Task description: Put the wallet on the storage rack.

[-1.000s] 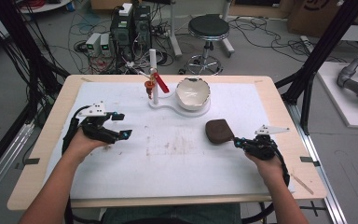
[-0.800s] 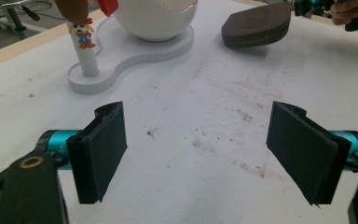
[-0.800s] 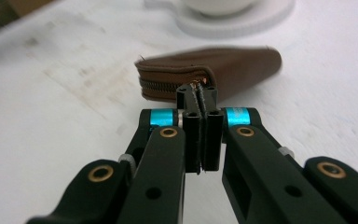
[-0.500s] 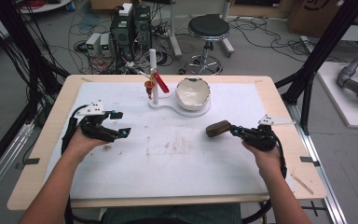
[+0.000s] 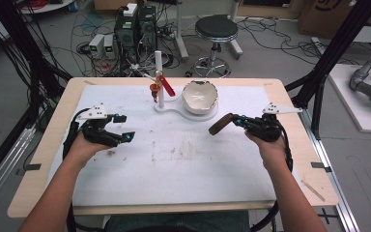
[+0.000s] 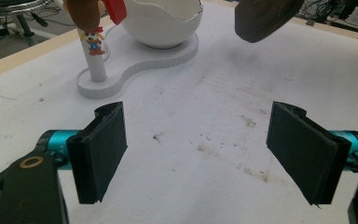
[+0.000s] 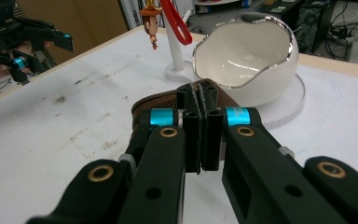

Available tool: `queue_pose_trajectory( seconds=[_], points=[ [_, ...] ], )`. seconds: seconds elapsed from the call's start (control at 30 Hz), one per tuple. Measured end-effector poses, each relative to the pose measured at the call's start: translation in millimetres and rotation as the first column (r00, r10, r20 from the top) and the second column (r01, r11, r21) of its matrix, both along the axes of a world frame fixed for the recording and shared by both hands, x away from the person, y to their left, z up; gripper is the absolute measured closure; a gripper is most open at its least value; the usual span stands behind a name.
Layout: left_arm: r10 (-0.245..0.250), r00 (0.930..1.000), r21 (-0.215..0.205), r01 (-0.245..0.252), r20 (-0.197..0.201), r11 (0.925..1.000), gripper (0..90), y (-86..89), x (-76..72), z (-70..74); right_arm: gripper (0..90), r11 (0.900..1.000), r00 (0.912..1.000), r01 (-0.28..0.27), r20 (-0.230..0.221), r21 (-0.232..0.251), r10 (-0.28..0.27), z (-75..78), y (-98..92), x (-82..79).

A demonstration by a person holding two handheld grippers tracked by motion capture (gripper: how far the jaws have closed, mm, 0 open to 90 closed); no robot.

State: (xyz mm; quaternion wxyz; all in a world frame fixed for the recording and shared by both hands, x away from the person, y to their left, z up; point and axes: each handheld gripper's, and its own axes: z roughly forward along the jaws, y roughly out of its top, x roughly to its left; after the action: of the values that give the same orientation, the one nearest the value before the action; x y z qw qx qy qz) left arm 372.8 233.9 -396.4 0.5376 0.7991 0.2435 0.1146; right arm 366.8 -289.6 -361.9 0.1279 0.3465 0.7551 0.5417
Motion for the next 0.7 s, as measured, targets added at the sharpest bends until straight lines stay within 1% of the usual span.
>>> queue_pose_trajectory(
  seconds=[0.2, 0.33, 0.47, 0.6, 0.7],
  points=[
    [-0.004, 1.0, 0.005, 0.004, 0.008, 1.0, 20.0, 0.7, -2.2, 1.6, 90.0, 1.0, 0.9998, -0.008, 0.018, -0.01, 0.008, 12.4, 7.9, 10.6],
    [-0.002, 0.9999, 0.007, 0.002, 0.01, 1.0, 20.0, 2.7, -4.6, 2.0, 90.0, 1.0, 0.9997, -0.009, 0.021, -0.006, 0.009, 15.3, 9.8, 14.7],
    [0.007, 0.9999, -0.001, -0.007, 0.008, 1.0, 20.0, 3.2, -7.6, 3.2, 90.0, 1.0, 0.9995, -0.012, 0.029, -0.006, 0.012, 19.6, 12.0, 20.5],
    [0.001, 0.9998, 0.002, -0.001, 0.017, 1.0, 20.0, 3.1, -12.0, 4.8, 90.0, 1.0, 0.9991, -0.018, 0.039, -0.001, 0.018, 25.9, 16.1, 27.3],
    [0.006, 0.9998, 0.005, -0.006, 0.016, 1.0, 20.0, 5.8, -15.1, 4.5, 90.0, 1.0, 0.999, -0.019, 0.041, -0.004, 0.019, 28.1, 18.0, 30.1]
  ],
)
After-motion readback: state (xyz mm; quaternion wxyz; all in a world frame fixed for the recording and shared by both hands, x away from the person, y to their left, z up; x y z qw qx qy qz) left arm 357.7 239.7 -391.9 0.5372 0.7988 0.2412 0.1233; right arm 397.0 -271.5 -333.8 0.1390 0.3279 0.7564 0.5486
